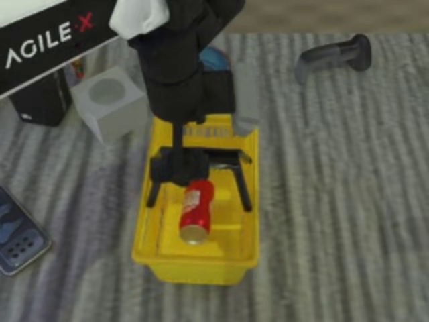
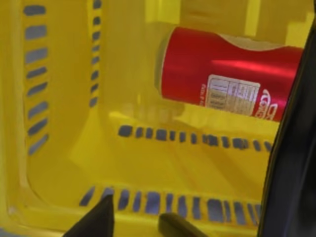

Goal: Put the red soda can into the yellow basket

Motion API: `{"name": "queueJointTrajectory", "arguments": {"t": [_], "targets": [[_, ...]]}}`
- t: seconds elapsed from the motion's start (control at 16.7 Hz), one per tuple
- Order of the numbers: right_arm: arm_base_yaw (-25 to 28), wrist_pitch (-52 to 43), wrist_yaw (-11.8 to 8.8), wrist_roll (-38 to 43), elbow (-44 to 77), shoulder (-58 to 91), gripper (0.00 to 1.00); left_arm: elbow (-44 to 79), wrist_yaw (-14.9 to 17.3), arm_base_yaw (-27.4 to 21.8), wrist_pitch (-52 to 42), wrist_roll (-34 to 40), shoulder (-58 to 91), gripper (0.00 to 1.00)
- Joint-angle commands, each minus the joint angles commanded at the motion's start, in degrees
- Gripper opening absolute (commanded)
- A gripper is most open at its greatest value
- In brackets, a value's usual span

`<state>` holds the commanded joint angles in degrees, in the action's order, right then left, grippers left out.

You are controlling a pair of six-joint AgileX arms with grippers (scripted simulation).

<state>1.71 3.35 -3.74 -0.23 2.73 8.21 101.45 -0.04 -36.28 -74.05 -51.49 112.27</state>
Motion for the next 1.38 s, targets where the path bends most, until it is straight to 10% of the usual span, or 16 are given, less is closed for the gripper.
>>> {"name": "queueJointTrajectory", "arguments": {"t": [0.3, 1.2, 1.38], "targets": [[-1.14, -3.35, 3.74, 0.23, -2.73, -8.21, 1.00, 5.43, 0.14, -2.27, -4.29, -3.08, 6.27, 1.00], [-1.14, -3.35, 3.74, 0.23, -2.73, -8.21, 1.00, 0.93, 0.14, -2.23, 0.23, -3.12, 6.29, 1.00], [-1.14, -3.35, 3.74, 0.23, -2.73, -8.21, 1.00, 0.93, 0.14, -2.23, 0.23, -3.12, 6.29, 0.77]]}}
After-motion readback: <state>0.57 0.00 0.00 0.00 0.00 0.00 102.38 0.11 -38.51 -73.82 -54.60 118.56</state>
